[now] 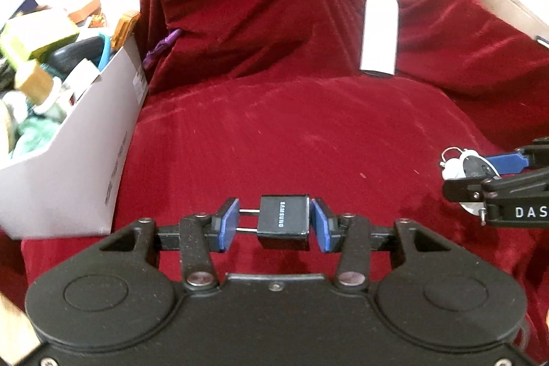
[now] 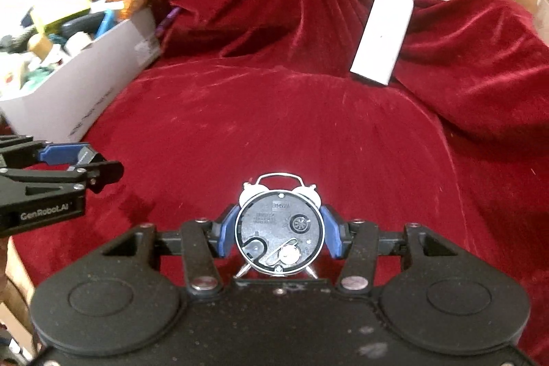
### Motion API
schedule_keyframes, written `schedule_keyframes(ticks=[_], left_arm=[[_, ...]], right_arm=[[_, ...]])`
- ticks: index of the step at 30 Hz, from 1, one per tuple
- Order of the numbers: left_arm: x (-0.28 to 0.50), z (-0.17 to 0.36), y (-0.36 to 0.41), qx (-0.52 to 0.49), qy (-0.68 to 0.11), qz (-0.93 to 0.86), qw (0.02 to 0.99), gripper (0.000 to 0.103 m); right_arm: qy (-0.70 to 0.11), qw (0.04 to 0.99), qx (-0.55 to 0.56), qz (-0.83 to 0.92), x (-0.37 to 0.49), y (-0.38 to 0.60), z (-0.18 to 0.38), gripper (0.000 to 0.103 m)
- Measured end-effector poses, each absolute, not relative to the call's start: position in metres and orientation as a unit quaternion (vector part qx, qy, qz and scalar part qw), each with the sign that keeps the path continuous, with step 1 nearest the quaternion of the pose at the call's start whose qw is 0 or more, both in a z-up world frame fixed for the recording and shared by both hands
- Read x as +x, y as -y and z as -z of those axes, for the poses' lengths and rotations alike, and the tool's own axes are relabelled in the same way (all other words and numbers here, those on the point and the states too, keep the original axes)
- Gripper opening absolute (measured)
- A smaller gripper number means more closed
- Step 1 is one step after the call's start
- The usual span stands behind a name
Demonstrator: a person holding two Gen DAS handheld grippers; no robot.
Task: Organize rigid objects
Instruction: 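Carry the black adapter and alarm clock over the woven basket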
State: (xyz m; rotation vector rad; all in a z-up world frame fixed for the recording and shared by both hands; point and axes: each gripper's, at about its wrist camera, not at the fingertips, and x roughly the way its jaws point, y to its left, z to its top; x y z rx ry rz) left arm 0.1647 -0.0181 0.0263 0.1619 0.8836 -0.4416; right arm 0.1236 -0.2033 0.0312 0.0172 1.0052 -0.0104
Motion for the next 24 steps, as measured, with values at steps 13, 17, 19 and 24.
schedule_keyframes(ticks=[13,17,19,24], left_arm=[[0.07,-0.019,0.001,0.08,-0.47,0.209,0.854,0.046],[0.049,-0.009,-0.001,0.069,-0.493,0.214,0.841,0.046],[0.039,-0.002,0.0,0.065,-0.504,0.219,0.833,0.046],[0.026,0.012,-0.001,0.059,-0.526,0.217,0.82,0.045]], right_arm=[[-0.52,0.853,0.042,0.01,-0.008,0.209,-0.047,0.05],[-0.537,0.842,0.055,-0.005,-0.031,0.201,-0.038,0.05],[-0.546,0.836,0.062,-0.016,-0.041,0.194,-0.03,0.05],[-0.568,0.821,0.055,-0.034,-0.05,0.175,-0.008,0.05]])
